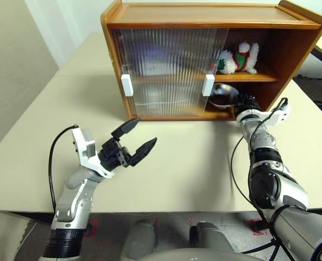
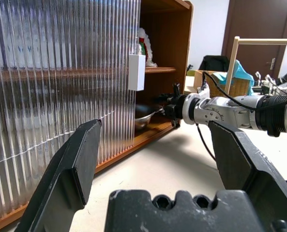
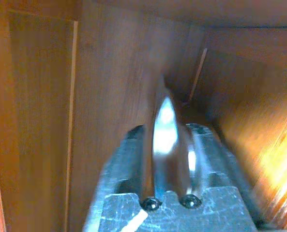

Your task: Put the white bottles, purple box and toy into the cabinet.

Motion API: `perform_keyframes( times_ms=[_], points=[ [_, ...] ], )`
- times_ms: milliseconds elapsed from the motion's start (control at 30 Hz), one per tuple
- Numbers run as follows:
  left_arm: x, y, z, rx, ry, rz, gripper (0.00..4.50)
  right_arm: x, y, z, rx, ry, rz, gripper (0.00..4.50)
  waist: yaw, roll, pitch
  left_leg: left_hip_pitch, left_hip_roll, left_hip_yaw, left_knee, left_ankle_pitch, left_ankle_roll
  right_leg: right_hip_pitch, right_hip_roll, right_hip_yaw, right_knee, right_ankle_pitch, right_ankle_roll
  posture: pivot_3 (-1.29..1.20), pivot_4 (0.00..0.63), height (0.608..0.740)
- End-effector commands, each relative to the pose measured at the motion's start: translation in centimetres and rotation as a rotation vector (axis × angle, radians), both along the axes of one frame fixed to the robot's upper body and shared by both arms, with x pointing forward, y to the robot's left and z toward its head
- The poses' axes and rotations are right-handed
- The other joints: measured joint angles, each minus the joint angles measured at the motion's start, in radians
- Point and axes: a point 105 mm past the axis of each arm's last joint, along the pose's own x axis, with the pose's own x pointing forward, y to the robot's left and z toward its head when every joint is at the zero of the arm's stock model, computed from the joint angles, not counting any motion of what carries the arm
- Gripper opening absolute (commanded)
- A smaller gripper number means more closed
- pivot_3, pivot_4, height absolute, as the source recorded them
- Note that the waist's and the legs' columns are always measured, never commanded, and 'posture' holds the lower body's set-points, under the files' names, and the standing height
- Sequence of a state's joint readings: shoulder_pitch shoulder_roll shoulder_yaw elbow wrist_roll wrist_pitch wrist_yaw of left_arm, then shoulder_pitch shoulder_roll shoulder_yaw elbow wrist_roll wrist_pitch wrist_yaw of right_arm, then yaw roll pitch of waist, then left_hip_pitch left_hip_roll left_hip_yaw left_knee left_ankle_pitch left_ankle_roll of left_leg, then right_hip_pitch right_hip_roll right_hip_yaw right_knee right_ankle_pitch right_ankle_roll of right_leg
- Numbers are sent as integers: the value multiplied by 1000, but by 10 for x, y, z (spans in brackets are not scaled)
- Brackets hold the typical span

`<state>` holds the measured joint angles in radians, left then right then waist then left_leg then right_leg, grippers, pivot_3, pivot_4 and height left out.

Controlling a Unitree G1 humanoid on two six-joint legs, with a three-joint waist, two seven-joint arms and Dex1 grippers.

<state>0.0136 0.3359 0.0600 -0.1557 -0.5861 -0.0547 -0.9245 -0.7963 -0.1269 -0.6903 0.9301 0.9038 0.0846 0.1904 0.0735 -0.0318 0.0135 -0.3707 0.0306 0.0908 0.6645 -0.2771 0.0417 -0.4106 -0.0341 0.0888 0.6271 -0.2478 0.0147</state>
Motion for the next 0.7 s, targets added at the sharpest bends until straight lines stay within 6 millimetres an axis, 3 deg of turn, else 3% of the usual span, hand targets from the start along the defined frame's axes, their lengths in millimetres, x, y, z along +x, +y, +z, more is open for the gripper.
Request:
perform_keyframes(
  times_ms=[33, 133, 300, 433, 567, 700],
  points=[
    [-2, 0, -2, 28, -3, -4, 4500, -9, -11, 2, -152, -16, 11, 3510, 1, 0, 0, 0, 0, 0, 0, 0, 0, 0, 0, 0, 0, 0, 0, 244, 0, 740],
    [-2, 1, -2, 28, -3, -2, 4500, -22, -5, 7, -393, -51, 103, 4475, 5, 0, 0, -1, 0, 0, 0, 0, 0, 0, -1, 0, -1, 0, 0, 248, 0, 740],
    [-2, 3, -4, 29, 1, 4, 4500, -52, 0, 6, -604, -69, 192, 4475, 3, 1, 0, -1, 0, 0, 0, 0, -1, -1, -1, 0, 0, 0, 0, 248, 0, 740],
    [-3, 5, -6, 30, 6, 8, 4500, -81, 21, 7, -809, -148, 300, 4475, 2, 1, -1, 0, 0, 0, 0, 0, -1, -1, -1, 0, 0, 0, 0, 245, 0, 740],
    [-3, 5, -6, 31, 7, 10, 4500, -99, 63, 15, -840, -294, 451, 3570, -4, 1, -1, -1, 1, 1, 0, 0, -1, 0, -1, 0, 0, -2, 0, 241, 0, 740],
    [0, 6, -5, 34, 3, 11, 4500, -99, 85, 27, -826, -397, 532, 2080, 0, 1, 0, 1, 1, 1, 1, 0, 0, 1, 0, 0, 0, -3, 1, 240, 0, 740]
  ],
)
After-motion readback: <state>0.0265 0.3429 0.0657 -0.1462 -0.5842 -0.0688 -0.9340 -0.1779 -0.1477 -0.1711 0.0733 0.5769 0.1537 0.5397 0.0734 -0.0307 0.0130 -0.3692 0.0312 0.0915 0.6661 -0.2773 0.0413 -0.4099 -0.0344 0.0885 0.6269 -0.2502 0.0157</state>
